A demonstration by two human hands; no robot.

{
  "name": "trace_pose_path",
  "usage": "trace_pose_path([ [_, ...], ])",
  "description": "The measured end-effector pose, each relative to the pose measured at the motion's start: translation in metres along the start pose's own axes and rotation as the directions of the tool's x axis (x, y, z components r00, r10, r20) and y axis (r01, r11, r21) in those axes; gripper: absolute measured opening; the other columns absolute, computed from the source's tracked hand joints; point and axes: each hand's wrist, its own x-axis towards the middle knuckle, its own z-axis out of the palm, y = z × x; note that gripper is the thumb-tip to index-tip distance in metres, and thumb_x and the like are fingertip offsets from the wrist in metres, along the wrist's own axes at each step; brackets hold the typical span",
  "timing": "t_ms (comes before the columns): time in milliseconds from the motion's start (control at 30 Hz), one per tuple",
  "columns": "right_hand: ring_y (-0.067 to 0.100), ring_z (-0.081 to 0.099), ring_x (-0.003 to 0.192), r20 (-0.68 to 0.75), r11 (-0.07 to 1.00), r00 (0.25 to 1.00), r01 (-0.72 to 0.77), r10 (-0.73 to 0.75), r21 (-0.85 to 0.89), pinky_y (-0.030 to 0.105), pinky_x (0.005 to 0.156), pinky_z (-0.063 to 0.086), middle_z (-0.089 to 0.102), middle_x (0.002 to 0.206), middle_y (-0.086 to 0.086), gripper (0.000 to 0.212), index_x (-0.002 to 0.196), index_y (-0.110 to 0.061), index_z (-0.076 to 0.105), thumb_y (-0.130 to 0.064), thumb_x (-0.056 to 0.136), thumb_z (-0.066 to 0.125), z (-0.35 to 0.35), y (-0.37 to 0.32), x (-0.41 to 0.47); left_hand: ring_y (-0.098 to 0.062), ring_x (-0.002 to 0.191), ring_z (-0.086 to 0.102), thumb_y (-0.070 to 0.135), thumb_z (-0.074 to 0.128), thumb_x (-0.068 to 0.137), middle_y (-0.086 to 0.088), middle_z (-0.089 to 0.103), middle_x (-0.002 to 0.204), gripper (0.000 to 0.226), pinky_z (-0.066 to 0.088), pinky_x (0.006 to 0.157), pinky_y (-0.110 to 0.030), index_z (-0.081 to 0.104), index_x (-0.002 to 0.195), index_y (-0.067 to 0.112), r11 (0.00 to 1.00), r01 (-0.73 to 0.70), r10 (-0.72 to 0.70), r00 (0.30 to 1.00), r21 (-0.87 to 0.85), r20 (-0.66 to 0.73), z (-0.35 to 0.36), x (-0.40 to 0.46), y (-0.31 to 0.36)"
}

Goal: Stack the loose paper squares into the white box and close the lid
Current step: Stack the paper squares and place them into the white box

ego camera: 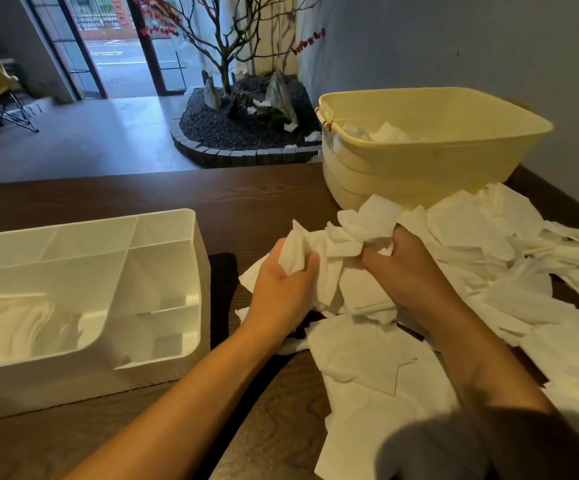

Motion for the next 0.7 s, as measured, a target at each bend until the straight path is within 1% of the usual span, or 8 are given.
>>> trace_pose_path([
  [133, 0.017, 0.060, 0.106, -0.031, 0.976, 0.997, 0.063, -0.071, -0.207, 0.038, 0.087, 0.053, 0.061, 0.121, -0.008, 0.073, 0.142, -0.037, 0.039, -0.039, 0.082, 0.080, -0.006, 0.003, 0.001, -0.014, 0.098, 0.064, 0.022, 0.051, 0.104, 0.006, 0.065, 0.105, 0.020, 0.054, 0.077, -0.032, 0.050, 0.098, 0.041, 0.974, 0.125, -0.126, 0.992, -0.190, 0.010, -0.007, 0.000, 0.006],
  [233, 0.018, 0.061, 0.104, -0.030, 0.953, 0.996, 0.069, -0.081, -0.294, 0.032, 0.080, 0.050, 0.063, 0.112, -0.009, 0.045, 0.131, -0.031, 0.054, -0.034, 0.090, 0.071, -0.005, 0.010, 0.004, -0.025, 0.109, 0.062, 0.017, 0.052, 0.100, -0.004, 0.063, 0.115, 0.022, 0.055, 0.091, -0.045, 0.053, 0.107, 0.038, 0.967, 0.142, -0.138, 0.990, -0.211, 0.032, -0.006, 0.001, 0.006],
  [300, 0.019, 0.062, 0.101, -0.109, 0.976, 0.993, 0.017, -0.042, -0.217, 0.029, 0.072, 0.045, 0.065, 0.104, -0.007, 0.019, 0.113, -0.025, 0.064, -0.033, 0.096, 0.062, -0.006, 0.011, 0.009, -0.029, 0.111, 0.062, 0.019, 0.061, 0.090, -0.007, 0.063, 0.118, 0.030, 0.055, 0.094, -0.052, 0.055, 0.116, 0.032, 0.951, 0.157, -0.158, 0.987, -0.267, 0.018, -0.006, 0.000, 0.008],
  [367, 0.020, 0.063, 0.095, -0.159, 0.997, 0.985, -0.074, 0.067, -0.039, 0.028, 0.068, 0.046, 0.066, 0.099, -0.004, 0.015, 0.106, -0.024, 0.065, -0.034, 0.097, 0.058, -0.009, 0.007, 0.011, -0.029, 0.110, 0.065, 0.024, 0.067, 0.085, -0.008, 0.066, 0.118, 0.043, 0.056, 0.092, -0.053, 0.057, 0.126, 0.027, 0.933, 0.165, -0.173, 0.985, -0.319, 0.002, -0.009, 0.001, 0.006],
  [500, 0.020, 0.063, 0.081, -0.089, 0.953, 0.965, -0.225, 0.247, 0.204, 0.031, 0.063, 0.049, 0.066, 0.096, 0.001, 0.008, 0.095, -0.027, 0.058, -0.035, 0.097, 0.058, -0.013, 0.004, 0.012, -0.020, 0.094, 0.074, 0.023, 0.066, 0.094, -0.001, 0.077, 0.099, 0.030, 0.060, 0.081, -0.041, 0.061, 0.123, 0.021, 0.893, 0.187, -0.202, 0.979, -0.409, 0.007, -0.012, 0.005, 0.001],
  [567, 0.020, 0.060, 0.085, -0.180, 0.982, 0.970, -0.177, 0.162, -0.070, 0.029, 0.063, 0.044, 0.063, 0.104, 0.002, 0.014, 0.111, -0.029, 0.055, -0.034, 0.098, 0.056, -0.015, 0.004, 0.011, -0.016, 0.088, 0.075, 0.025, 0.065, 0.095, 0.004, 0.077, 0.091, 0.020, 0.060, 0.078, -0.037, 0.063, 0.115, 0.024, 0.915, 0.159, -0.182, 0.983, -0.370, -0.027, -0.010, 0.004, 0.001],
  [633, 0.020, 0.056, 0.092, -0.257, 0.882, 0.964, -0.065, -0.065, -0.466, 0.029, 0.071, 0.041, 0.062, 0.109, 0.001, 0.024, 0.121, -0.026, 0.056, -0.032, 0.097, 0.056, -0.016, 0.000, 0.004, -0.011, 0.090, 0.074, 0.026, 0.064, 0.096, 0.008, 0.077, 0.093, 0.016, 0.060, 0.077, -0.030, 0.063, 0.111, 0.030, 0.961, 0.094, -0.113, 0.992, -0.262, -0.059, -0.008, 0.003, 0.000],
  [700, 0.018, 0.053, 0.093, -0.220, 0.799, 0.967, -0.029, -0.130, -0.601, 0.029, 0.073, 0.040, 0.060, 0.111, 0.000, 0.024, 0.117, -0.024, 0.058, -0.037, 0.097, 0.058, -0.017, -0.009, -0.004, -0.008, 0.092, 0.072, 0.025, 0.062, 0.097, 0.009, 0.076, 0.096, 0.014, 0.059, 0.076, -0.025, 0.063, 0.107, 0.036, 0.984, 0.021, -0.027, 0.999, -0.175, -0.033, -0.006, 0.001, -0.001],
])
